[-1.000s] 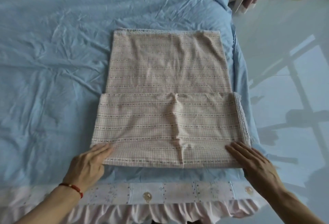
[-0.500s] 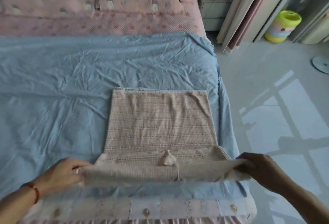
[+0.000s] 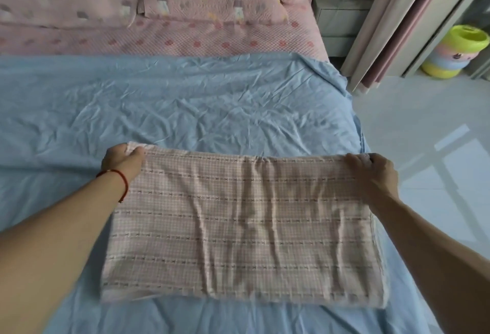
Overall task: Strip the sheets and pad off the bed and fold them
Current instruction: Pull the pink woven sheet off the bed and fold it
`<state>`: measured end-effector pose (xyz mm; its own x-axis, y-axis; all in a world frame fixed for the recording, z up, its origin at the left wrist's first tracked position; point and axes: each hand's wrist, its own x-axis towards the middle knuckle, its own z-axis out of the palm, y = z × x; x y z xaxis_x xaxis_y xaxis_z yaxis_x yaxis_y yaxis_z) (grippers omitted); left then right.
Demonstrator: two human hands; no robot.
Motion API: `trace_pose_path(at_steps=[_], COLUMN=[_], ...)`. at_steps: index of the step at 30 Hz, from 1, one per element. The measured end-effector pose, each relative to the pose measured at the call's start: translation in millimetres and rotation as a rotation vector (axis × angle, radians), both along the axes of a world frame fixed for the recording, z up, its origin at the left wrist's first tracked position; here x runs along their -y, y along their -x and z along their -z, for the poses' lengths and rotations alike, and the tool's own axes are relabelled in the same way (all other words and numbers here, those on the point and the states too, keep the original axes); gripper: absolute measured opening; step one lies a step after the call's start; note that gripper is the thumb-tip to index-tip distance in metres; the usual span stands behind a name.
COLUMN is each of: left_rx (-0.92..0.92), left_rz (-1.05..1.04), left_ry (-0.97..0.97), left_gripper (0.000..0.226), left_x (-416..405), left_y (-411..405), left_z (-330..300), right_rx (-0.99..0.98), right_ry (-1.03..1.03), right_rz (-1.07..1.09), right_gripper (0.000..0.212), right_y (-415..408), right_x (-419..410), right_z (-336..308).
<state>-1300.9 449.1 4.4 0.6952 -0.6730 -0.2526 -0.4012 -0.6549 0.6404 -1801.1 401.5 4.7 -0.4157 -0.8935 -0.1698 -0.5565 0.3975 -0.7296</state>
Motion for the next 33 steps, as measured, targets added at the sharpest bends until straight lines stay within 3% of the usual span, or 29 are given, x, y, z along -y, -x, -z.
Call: trace_pose_path(at_steps=[4, 9, 18, 20, 21, 24, 27, 29, 31, 33], left_rx=[0.149, 0.453, 0.672, 0.752, 0.781, 0.643, 0.673, 0.704, 0.738, 0.735], left_rz=[-0.03, -0.219, -0.133, -0.027, 0.128, 0.551, 0.547, 0.547, 0.551, 0.546], left_ry=[-0.09, 0.012, -0.05, 0.049, 0.1, -0.06, -0.205, -0.265, -0.285, -0.288], left_gripper=[0.035, 0.03, 0.027, 0.037, 0.042, 0.055, 0.063, 0.063, 0.063, 0.063], left_x=[30, 50, 56, 38, 24, -3, 8, 12, 11, 11], left_y=[3, 27, 34, 58, 85, 180, 208, 202, 199, 201], left_z=[80, 165, 142, 118, 107, 113, 143, 152, 153, 152], right_rx=[-0.084, -0.35, -0.427, -0.419, -0.415, -0.381, -0.285, -0.299, -0.292, -0.23], right_ry=[-0.022, -0.084, -0.069, -0.072, -0.073, -0.105, -0.109, -0.122, -0.224, -0.322], right_rz=[0.04, 0.131, 0.103, 0.089, 0.087, 0.08, 0.04, -0.018, -0.07, -0.1], right_gripper=[0.048, 0.056, 0.039, 0.039, 0.038, 0.038, 0.044, 0.061, 0.073, 0.071], right_y=[-9, -33, -47, -52, -51, -44, -38, -31, -24, -15], right_x=[29, 40, 45, 45, 46, 46, 42, 23, -12, -49], right_z=[78, 138, 132, 132, 133, 132, 123, 111, 95, 81])
